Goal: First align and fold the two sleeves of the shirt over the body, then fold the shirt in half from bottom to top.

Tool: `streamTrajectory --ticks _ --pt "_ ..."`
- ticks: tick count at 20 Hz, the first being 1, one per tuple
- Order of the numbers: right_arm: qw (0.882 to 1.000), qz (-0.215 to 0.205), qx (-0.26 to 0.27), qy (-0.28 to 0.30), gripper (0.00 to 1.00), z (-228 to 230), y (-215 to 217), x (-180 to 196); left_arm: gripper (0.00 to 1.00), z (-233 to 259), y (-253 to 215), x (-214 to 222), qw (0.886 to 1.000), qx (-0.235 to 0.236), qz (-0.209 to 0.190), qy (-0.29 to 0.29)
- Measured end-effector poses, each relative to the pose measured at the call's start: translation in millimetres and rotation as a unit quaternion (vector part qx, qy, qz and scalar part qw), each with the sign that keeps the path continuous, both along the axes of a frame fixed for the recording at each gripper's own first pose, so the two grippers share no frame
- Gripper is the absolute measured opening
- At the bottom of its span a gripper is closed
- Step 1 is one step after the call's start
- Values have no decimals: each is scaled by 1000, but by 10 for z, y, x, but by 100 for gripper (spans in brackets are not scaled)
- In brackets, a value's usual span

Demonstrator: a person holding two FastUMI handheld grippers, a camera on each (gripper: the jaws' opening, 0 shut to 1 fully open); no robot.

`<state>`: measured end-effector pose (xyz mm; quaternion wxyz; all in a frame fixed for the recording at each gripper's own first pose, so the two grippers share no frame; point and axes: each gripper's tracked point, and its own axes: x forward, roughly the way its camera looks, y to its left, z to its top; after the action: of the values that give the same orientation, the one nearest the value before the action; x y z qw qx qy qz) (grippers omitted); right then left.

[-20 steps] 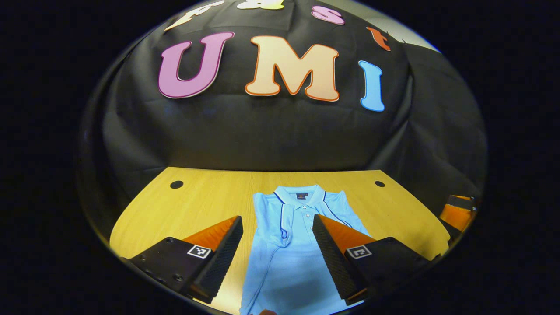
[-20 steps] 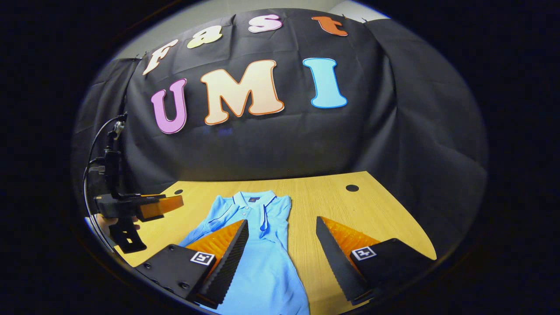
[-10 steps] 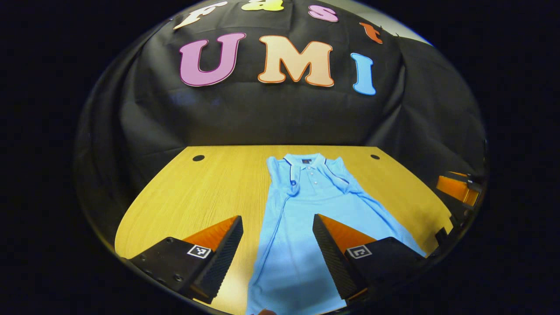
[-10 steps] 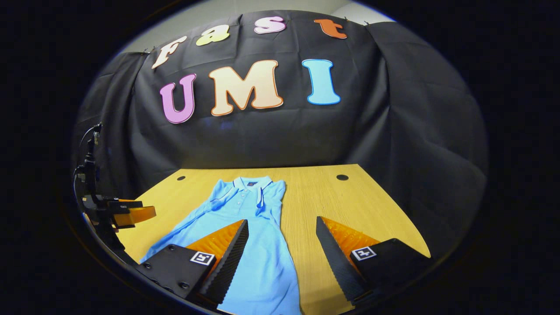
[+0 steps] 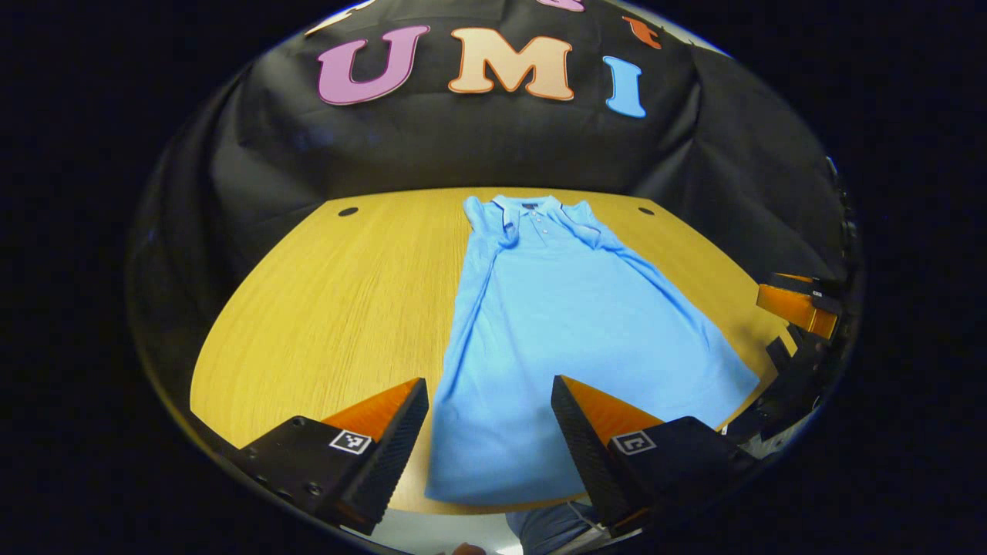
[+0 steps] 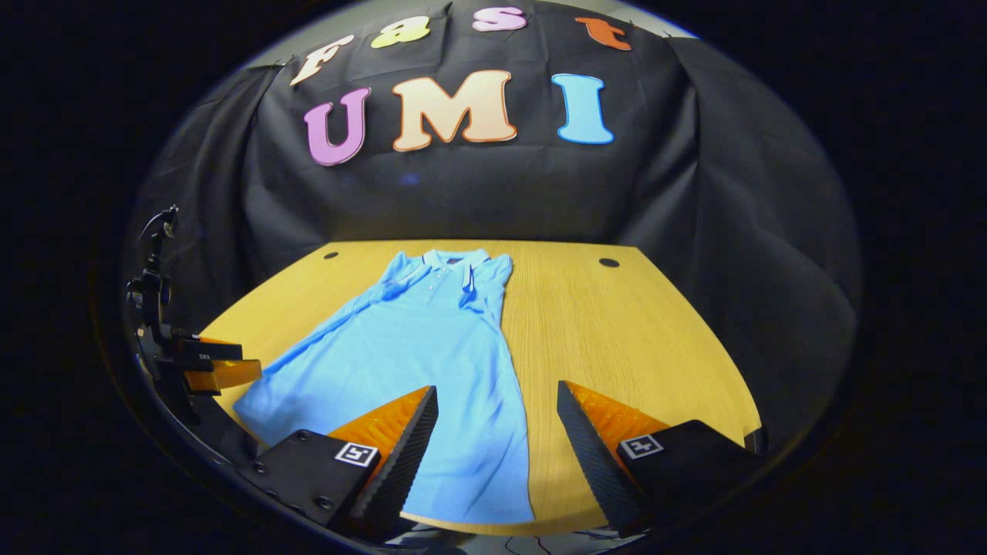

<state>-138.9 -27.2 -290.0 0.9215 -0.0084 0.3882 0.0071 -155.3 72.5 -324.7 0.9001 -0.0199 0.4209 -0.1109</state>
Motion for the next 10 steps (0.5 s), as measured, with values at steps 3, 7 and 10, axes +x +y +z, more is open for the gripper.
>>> streamTrajectory --ticks 3,7,10 --pt "999 7 -5 33 98 -184 23 -287 96 -155 -52 -261 1000 0 -7 23" --pt "997 13 -8 73 98 -447 10 -634 96 -297 -81 -438 999 8 -14 38" --pt "995 12 -22 97 98 -672 -47 -775 97 -378 -49 -540 999 16 -14 48"
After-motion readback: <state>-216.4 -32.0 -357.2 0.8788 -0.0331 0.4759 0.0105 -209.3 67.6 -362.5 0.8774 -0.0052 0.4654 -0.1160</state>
